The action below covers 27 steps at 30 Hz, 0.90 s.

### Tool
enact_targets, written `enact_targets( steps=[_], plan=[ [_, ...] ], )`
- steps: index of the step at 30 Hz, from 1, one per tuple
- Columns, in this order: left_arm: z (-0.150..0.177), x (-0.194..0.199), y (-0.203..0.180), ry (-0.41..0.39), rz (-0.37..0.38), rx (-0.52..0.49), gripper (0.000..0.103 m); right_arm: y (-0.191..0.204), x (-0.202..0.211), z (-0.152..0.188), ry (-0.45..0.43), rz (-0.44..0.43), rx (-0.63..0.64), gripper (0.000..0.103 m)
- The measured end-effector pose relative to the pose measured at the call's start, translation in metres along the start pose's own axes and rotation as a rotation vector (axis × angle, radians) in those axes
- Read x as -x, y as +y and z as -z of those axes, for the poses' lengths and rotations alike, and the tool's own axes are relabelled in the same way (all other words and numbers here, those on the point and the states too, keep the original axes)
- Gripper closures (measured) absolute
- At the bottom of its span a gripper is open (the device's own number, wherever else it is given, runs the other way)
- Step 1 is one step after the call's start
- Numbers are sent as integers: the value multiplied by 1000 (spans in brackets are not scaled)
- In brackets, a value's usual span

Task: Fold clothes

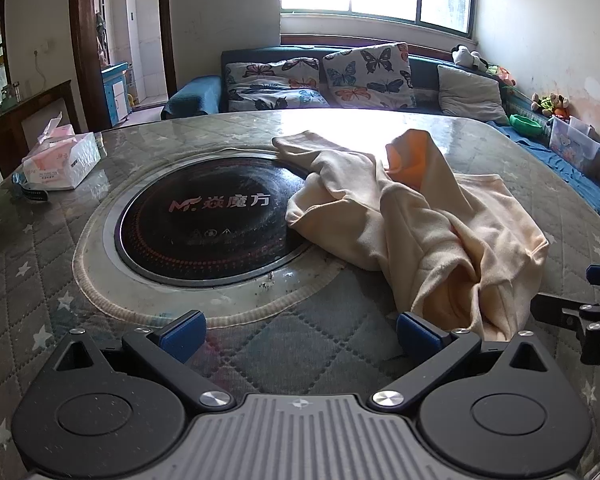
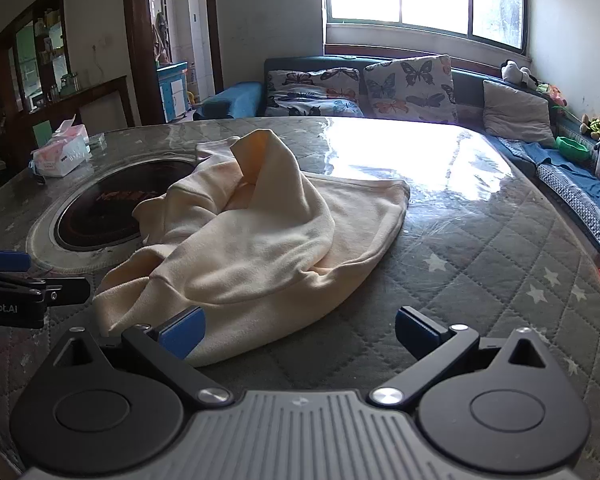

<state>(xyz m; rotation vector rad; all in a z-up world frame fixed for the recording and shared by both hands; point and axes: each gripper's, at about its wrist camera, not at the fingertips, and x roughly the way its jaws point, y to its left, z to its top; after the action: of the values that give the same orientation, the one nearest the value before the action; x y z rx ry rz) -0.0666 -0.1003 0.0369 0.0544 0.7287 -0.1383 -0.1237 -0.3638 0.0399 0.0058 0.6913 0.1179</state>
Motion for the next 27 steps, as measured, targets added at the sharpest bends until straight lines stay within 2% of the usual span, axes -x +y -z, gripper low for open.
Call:
enact_targets(
  steps=[20,27],
  plan=[
    [-20,-12,-6,-4,19,-19,0,2,-15,-21,1,-24,16,9],
    [-33,-21,-1,-11,14,-14,0,0,-30,-54,-18,-29,48,18]
  ],
)
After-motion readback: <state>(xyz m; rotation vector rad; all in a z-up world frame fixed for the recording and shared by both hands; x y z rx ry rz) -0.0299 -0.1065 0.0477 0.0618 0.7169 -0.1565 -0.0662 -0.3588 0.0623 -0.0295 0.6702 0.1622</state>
